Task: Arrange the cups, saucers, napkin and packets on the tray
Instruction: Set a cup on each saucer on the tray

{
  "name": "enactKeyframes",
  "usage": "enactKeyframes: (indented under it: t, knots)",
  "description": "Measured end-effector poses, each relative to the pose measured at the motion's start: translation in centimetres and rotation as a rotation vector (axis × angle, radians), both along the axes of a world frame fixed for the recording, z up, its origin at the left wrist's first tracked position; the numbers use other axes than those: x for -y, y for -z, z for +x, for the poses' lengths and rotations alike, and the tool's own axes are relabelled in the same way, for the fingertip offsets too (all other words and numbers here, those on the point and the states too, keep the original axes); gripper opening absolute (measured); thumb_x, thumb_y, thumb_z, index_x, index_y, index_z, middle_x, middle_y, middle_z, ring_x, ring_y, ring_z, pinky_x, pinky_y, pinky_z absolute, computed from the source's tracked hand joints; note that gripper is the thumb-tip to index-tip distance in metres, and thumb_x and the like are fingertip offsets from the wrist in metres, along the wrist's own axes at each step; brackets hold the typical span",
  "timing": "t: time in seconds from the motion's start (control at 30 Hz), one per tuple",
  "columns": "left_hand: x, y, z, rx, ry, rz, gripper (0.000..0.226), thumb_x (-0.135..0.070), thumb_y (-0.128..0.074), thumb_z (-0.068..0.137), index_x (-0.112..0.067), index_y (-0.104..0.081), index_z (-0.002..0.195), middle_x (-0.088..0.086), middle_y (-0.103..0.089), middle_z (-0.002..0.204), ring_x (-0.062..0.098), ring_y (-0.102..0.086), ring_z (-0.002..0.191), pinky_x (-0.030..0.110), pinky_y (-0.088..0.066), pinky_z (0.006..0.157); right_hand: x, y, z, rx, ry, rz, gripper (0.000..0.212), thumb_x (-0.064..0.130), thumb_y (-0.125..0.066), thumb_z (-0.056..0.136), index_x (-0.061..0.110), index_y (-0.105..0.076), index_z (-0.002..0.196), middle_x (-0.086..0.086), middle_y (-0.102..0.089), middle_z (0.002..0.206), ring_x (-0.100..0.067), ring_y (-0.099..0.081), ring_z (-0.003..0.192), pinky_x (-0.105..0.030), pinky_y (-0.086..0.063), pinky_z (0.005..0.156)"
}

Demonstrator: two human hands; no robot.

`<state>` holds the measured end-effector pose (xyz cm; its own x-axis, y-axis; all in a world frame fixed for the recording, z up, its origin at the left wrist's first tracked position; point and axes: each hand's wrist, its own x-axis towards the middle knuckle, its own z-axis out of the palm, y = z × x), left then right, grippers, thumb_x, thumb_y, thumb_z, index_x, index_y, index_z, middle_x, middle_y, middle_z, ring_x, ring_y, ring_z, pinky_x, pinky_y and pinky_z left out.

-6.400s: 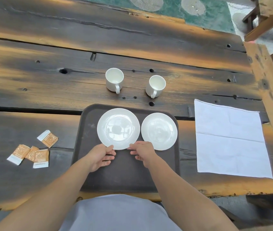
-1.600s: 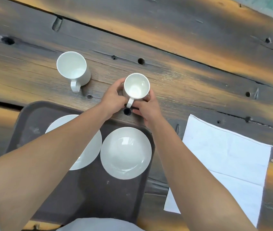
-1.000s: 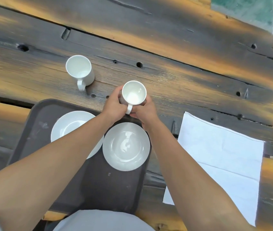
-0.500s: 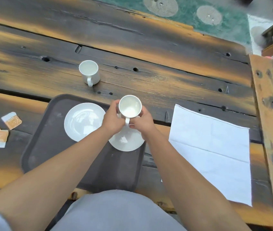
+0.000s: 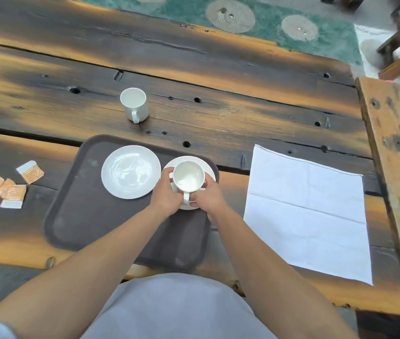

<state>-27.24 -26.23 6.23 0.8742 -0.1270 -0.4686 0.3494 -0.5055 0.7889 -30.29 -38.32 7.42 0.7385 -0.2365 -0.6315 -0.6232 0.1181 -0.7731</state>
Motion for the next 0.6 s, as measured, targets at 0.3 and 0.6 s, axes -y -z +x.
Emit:
enactKeyframes:
  t: [0.3,0.6]
  knots:
    - [0.2,0.2,1.1,-0.025,-0.019,-0.007,0.080,-0.011,-0.081,0.070,-0.031,-0.039,0.135,-0.005,-0.056,0.119,0.019,-0.055,0.109,0.039,-0.051,0.094,0.4,-0.1,1.2,-0.019,-0.021,-0.002,0.065,-0.007,-0.063,0.073,0.038,-0.054,0.119,0.006,-0.056,0.111,-0.021,-0.061,0.103,-0.043,-0.058,0.084]
    - [0.2,0.9,1.6,-0.064,-0.032,-0.004,0.081,-0.009,-0.079,0.070,-0.030,-0.037,0.136,-0.003,-0.056,0.122,0.022,-0.055,0.113,0.043,-0.051,0.097,0.5,0.4,2.0,-0.053,-0.044,0.000,0.065,-0.007,-0.062,0.072,0.041,-0.054,0.114,0.004,-0.056,0.111,-0.024,-0.061,0.111,-0.043,-0.059,0.083]
